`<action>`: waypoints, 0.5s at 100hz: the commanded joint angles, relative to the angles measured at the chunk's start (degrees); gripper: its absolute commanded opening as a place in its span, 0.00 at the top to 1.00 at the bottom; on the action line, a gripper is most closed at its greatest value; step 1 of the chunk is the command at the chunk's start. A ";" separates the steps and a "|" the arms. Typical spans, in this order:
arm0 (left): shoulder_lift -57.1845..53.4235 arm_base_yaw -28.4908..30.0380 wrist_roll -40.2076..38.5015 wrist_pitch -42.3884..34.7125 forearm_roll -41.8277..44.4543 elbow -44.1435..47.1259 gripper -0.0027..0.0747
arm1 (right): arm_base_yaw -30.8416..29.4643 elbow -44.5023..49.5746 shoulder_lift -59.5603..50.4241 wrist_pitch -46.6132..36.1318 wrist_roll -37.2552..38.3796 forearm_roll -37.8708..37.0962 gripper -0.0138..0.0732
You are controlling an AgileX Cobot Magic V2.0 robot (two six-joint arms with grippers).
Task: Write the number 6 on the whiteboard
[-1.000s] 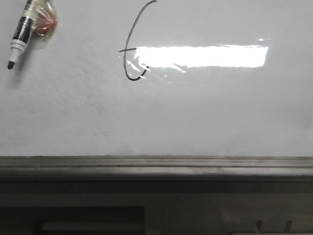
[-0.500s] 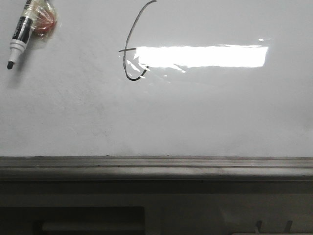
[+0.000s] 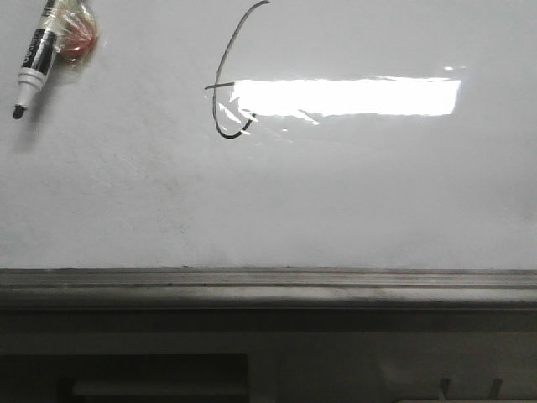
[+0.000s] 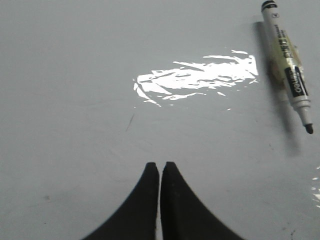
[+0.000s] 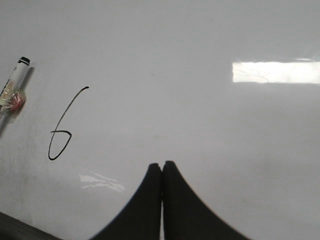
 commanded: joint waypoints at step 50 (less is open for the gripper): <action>-1.83 4.40 -2.14 -4.03 2.63 2.80 0.99 | -0.29 -1.31 0.56 -3.47 -0.47 0.69 0.92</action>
